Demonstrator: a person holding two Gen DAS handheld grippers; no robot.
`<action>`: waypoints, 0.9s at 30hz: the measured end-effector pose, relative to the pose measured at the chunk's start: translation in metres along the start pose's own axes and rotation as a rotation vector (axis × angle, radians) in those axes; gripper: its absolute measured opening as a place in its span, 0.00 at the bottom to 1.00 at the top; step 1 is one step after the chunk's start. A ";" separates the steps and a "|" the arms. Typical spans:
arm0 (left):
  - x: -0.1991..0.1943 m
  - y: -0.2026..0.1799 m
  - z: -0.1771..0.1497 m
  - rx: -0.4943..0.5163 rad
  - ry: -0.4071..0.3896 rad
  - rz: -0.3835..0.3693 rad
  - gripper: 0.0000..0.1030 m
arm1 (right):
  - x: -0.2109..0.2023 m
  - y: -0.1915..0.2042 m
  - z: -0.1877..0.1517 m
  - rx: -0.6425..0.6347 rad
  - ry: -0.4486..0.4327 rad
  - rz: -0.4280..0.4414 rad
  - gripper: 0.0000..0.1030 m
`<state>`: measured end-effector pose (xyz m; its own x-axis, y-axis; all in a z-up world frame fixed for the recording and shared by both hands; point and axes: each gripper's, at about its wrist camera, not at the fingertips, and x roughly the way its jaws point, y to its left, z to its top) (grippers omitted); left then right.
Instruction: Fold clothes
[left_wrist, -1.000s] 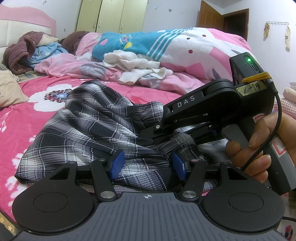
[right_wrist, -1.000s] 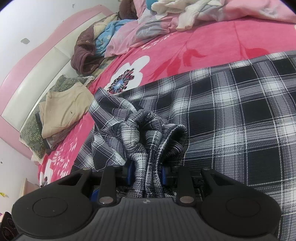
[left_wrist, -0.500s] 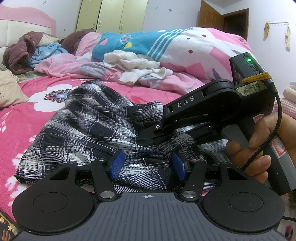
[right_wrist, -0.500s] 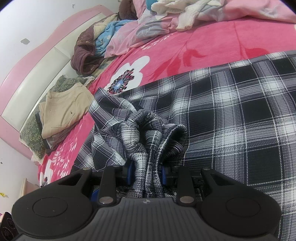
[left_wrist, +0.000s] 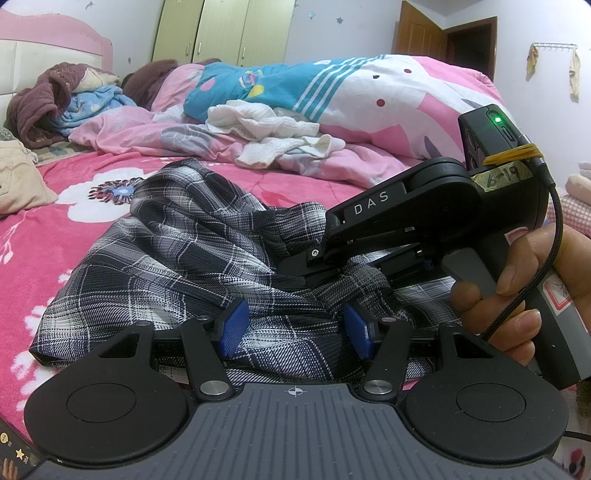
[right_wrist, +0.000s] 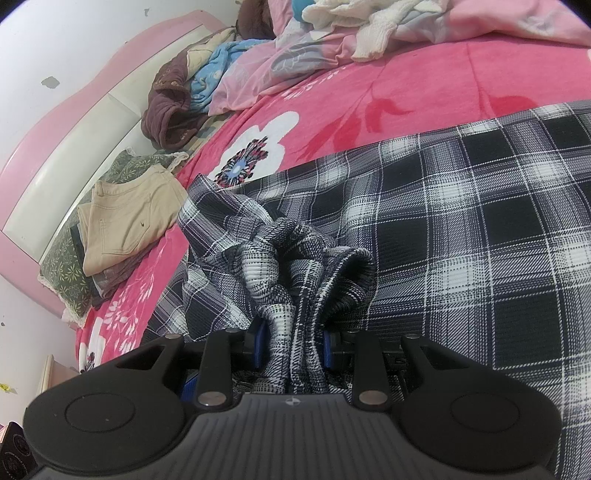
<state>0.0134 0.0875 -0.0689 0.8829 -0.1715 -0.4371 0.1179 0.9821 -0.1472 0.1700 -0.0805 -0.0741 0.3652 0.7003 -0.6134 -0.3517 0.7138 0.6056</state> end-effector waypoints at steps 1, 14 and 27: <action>0.000 0.000 0.000 0.000 0.000 0.000 0.56 | 0.000 0.000 0.000 0.000 0.000 0.000 0.29; -0.001 0.001 0.000 0.000 0.001 0.001 0.56 | 0.001 0.000 0.000 0.000 -0.001 0.000 0.29; 0.000 0.001 0.000 0.001 0.002 0.001 0.56 | 0.001 -0.001 0.000 -0.001 -0.001 0.001 0.29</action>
<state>0.0129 0.0881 -0.0690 0.8823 -0.1702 -0.4387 0.1170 0.9824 -0.1458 0.1713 -0.0806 -0.0756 0.3653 0.7013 -0.6122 -0.3528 0.7128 0.6061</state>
